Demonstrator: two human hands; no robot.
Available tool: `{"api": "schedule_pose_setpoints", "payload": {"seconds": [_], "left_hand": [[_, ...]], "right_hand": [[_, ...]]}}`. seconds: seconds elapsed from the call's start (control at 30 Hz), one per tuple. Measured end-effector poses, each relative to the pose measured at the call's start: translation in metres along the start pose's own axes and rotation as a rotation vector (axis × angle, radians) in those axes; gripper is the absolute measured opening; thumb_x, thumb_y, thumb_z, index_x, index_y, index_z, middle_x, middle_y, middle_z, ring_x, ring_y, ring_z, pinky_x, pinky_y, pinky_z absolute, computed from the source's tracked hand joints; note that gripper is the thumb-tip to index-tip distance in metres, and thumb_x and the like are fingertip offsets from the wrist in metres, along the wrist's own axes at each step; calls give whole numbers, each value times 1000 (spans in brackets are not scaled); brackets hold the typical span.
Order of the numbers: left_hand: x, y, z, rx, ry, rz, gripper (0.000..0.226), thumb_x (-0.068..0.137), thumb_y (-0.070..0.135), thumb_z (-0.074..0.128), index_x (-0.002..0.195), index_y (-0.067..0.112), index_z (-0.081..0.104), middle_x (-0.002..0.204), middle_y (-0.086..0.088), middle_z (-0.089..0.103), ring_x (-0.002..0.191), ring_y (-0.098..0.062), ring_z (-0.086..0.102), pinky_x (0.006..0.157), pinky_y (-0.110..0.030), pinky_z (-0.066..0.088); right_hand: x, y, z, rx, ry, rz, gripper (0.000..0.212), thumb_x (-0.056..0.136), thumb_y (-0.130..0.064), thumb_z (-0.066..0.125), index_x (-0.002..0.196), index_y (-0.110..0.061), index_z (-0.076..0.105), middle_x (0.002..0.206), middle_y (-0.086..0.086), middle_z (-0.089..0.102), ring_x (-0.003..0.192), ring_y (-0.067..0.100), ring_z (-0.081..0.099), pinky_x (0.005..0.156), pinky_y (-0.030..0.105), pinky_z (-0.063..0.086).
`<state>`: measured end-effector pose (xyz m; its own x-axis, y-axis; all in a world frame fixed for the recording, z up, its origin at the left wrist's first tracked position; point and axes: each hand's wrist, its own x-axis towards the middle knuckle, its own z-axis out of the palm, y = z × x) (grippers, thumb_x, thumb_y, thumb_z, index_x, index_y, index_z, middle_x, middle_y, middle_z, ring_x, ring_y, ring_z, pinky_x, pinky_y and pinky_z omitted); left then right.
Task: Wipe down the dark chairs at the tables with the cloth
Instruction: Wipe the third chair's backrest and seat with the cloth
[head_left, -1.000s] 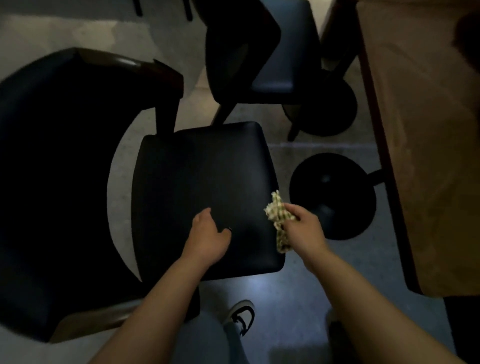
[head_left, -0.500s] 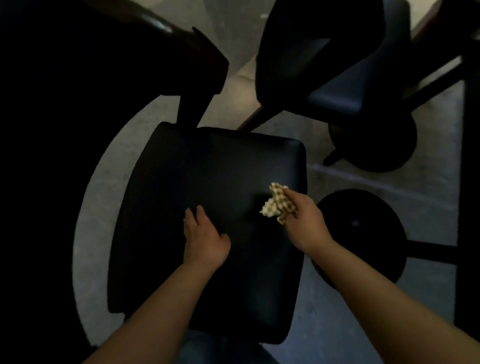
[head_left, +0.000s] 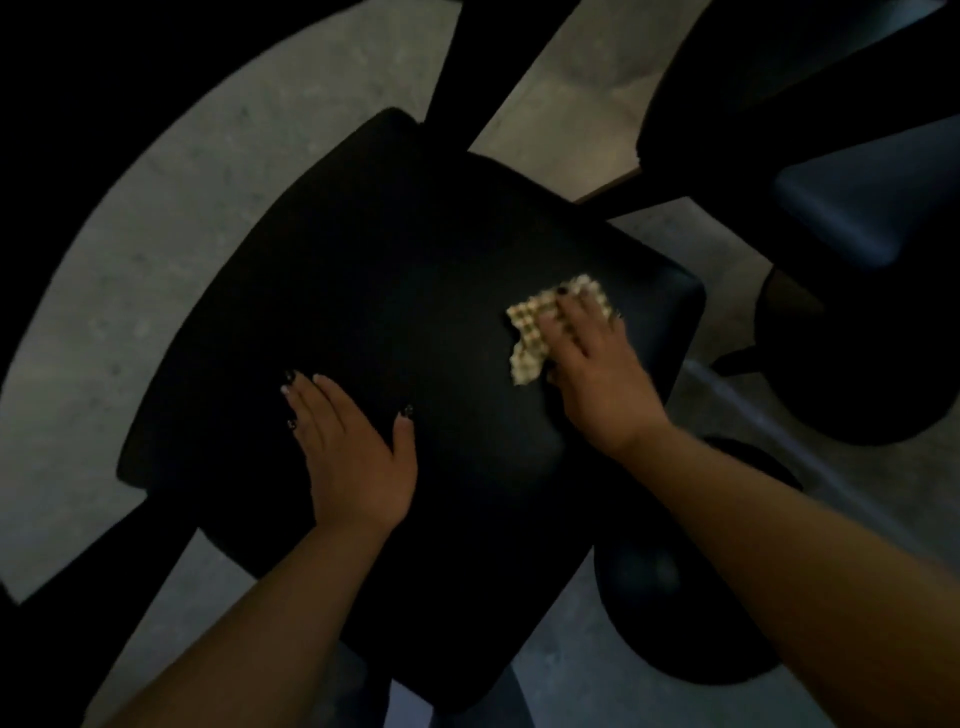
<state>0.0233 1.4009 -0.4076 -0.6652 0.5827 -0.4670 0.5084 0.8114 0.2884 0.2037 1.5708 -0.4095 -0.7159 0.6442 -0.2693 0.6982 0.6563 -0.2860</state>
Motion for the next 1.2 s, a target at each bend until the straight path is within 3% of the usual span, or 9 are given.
{"api": "schedule_pose_setpoints", "payload": {"seconds": [0.27, 0.4, 0.5, 0.63, 0.7, 0.83, 0.97, 1.1, 1.2], "left_hand": [[-12, -54, 7, 23, 166, 287, 65, 98, 31, 33, 153, 4, 14, 163, -13, 2, 150, -20, -7, 120, -42, -4], [3, -71, -2, -5, 220, 318, 66, 95, 27, 35, 153, 1, 16, 162, -16, 4, 150, -25, -3, 121, -45, 0], [9, -71, -3, -26, 251, 281, 66, 96, 27, 33, 153, 0, 14, 162, -18, 4, 150, -28, -1, 120, -43, -2], [8, -66, 4, 28, 276, 248, 66, 96, 26, 32, 152, -4, 15, 161, -20, 9, 149, -31, 4, 121, -46, 0], [8, -66, 7, 60, 299, 246, 65, 96, 27, 32, 151, -4, 17, 160, -20, 12, 149, -31, 6, 121, -47, 2], [10, -69, 13, 84, 329, 219, 65, 97, 29, 31, 153, 0, 15, 161, -17, 11, 150, -27, 5, 122, -42, 1], [12, -69, 14, 81, 344, 206, 66, 96, 30, 32, 153, 2, 15, 162, -15, 12, 150, -24, 5, 122, -41, 2], [13, -70, 15, 57, 364, 213, 66, 94, 30, 33, 153, 2, 19, 161, -14, 15, 150, -24, 7, 122, -40, 2], [15, -72, 16, 56, 358, 212, 68, 91, 29, 32, 152, 2, 20, 161, -15, 16, 150, -25, 8, 121, -42, 3]], "right_hand": [[61, 32, -17, 98, 264, 262, 50, 91, -14, 45, 141, -7, 43, 148, 17, 37, 138, 36, 29, 114, 46, 20], [14, -36, 18, 74, 147, -110, 49, 87, -12, 52, 135, -5, 51, 144, 21, 42, 139, 39, 30, 116, 57, 14], [-48, -100, 59, 24, 47, -486, 42, 88, -13, 51, 127, -4, 59, 137, 23, 51, 131, 46, 39, 108, 62, 25], [-39, -94, 53, -79, -76, -674, 43, 90, -18, 40, 127, -7, 60, 134, 17, 55, 128, 39, 47, 104, 56, 35], [-2, -57, 38, -98, -14, -574, 41, 96, -17, 46, 134, -4, 53, 141, 21, 46, 134, 41, 37, 111, 55, 29], [66, 15, -4, -71, 194, -55, 46, 92, -8, 42, 139, -8, 47, 147, 20, 39, 138, 37, 30, 115, 49, 22], [82, -10, 0, 35, 327, 214, 51, 90, -5, 42, 141, -4, 43, 149, 21, 34, 140, 36, 27, 116, 47, 18], [23, -106, 53, 49, 168, -207, 50, 91, -12, 53, 139, -1, 45, 147, 24, 36, 139, 42, 28, 117, 50, 9], [-14, -131, 59, 4, -20, -606, 48, 88, -22, 44, 129, -2, 56, 137, 18, 52, 130, 40, 43, 109, 50, 21]]}}
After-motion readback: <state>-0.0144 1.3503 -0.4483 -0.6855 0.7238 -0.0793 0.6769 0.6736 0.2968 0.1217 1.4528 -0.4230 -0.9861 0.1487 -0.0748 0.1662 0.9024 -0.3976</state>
